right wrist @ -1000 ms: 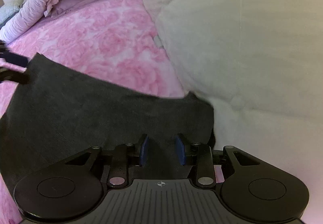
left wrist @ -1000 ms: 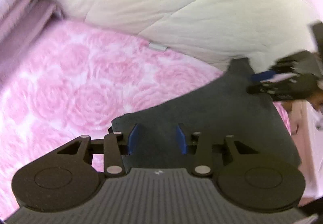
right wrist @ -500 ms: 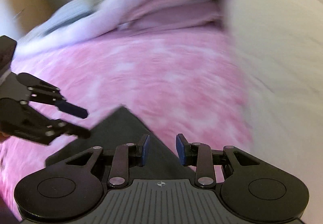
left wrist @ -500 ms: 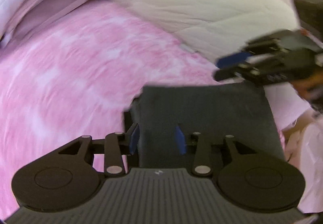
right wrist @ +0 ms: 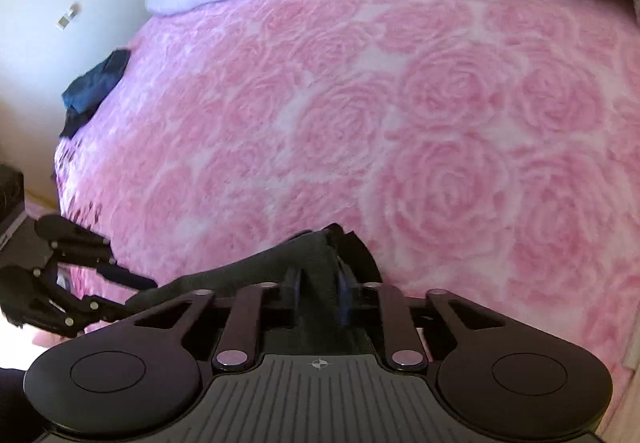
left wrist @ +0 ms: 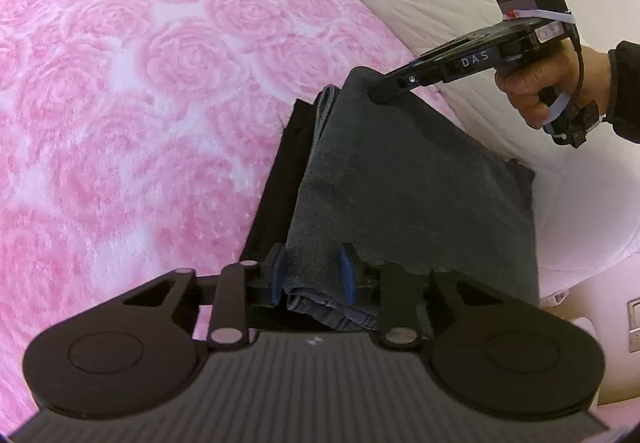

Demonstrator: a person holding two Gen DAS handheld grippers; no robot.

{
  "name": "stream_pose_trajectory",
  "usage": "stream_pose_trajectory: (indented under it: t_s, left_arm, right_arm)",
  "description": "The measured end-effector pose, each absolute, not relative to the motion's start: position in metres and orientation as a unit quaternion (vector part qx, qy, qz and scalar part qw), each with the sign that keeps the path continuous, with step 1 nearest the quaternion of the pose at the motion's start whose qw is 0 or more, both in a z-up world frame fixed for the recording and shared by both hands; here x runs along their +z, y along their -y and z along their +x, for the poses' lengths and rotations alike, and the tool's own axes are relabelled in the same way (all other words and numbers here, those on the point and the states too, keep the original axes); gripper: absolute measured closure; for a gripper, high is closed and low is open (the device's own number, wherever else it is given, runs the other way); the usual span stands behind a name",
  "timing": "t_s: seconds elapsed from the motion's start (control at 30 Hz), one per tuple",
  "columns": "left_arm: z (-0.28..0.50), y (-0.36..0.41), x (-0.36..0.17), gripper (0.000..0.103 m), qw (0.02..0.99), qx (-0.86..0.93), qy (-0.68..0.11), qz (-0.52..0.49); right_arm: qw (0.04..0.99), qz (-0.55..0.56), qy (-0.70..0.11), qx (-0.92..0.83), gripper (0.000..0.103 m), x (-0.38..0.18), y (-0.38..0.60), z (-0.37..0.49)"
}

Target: Fold clothes

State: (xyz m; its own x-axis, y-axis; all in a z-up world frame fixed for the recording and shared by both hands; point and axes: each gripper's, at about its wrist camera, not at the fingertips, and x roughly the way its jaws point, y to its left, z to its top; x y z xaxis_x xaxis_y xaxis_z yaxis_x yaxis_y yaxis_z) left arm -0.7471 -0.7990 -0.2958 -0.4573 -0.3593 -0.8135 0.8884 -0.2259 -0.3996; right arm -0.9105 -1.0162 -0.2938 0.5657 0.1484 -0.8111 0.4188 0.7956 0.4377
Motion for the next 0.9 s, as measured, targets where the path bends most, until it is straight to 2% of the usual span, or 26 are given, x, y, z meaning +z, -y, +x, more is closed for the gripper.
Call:
stream_pose_trajectory:
  t_s: [0.17, 0.3, 0.43, 0.57, 0.63, 0.73, 0.9]
  left_arm:
    - [-0.742, 0.780, -0.283, 0.085, 0.439, -0.727, -0.454, 0.270]
    - [-0.739, 0.781, -0.297, 0.085, 0.450, -0.708, -0.473, 0.270]
    - [-0.737, 0.791, -0.311, 0.083, 0.448, -0.701, -0.482, 0.275]
    - [-0.733, 0.791, -0.308, 0.079, 0.435, -0.706, -0.482, 0.282]
    - [-0.733, 0.787, -0.299, 0.077, 0.439, -0.709, -0.467, 0.294]
    - [-0.736, 0.780, -0.277, 0.080, 0.448, -0.720, -0.426, 0.315]
    - [-0.757, 0.791, -0.249, 0.080, 0.423, -0.763, -0.361, 0.328]
  right_arm:
    - [0.842, 0.276, -0.460, -0.057, 0.097, -0.262, 1.003, -0.908]
    - [0.837, 0.237, -0.492, -0.040, 0.097, -0.278, 0.998, -0.882]
    - [0.829, 0.255, -0.495, -0.059, 0.096, -0.302, 1.005, -0.880]
    - [0.835, 0.272, -0.471, -0.086, 0.090, -0.286, 0.998, -0.898]
    - [0.843, 0.263, -0.457, -0.110, 0.085, -0.266, 0.985, -0.908]
    - [0.850, 0.286, -0.406, -0.177, 0.083, -0.236, 0.957, -0.945]
    - [0.808, 0.339, -0.365, -0.316, 0.082, -0.228, 0.886, -1.016]
